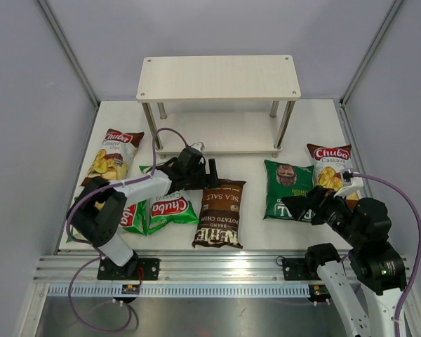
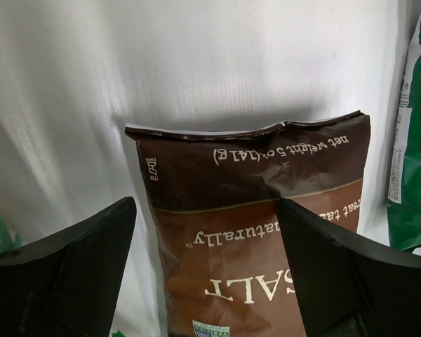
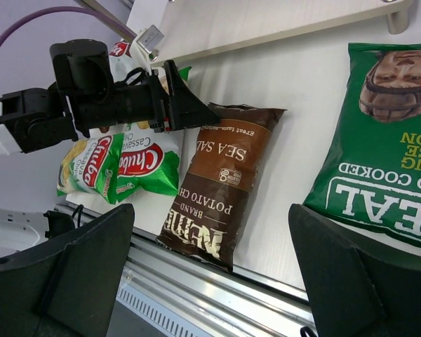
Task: Place and organize the chips bags onto the shelf
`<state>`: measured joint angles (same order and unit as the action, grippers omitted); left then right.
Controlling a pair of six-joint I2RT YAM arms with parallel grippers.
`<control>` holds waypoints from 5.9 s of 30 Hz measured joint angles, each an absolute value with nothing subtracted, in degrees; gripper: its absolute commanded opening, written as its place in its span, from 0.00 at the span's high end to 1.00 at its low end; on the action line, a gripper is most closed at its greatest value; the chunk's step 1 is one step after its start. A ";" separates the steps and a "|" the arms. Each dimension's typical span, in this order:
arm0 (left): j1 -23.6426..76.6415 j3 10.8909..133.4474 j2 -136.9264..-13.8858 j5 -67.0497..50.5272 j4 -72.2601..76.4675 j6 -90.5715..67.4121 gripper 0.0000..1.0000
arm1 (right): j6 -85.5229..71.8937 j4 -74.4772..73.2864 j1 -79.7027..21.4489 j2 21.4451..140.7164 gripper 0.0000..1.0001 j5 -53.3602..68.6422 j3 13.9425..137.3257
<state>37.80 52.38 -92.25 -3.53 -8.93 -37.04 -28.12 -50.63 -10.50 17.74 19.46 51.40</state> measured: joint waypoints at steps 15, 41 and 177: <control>38.76 42.89 -92.40 -4.08 7.05 -45.17 0.94 | -28.49 -50.22 -10.50 17.74 0.01 20.73 51.29; 48.75 50.30 -47.94 15.42 -3.86 -51.55 1.00 | -55.75 15.14 -15.46 33.39 0.01 41.23 14.41; 58.92 57.91 -12.43 64.40 -67.59 -42.37 0.01 | -77.41 -19.77 -55.77 127.42 0.78 -46.11 139.76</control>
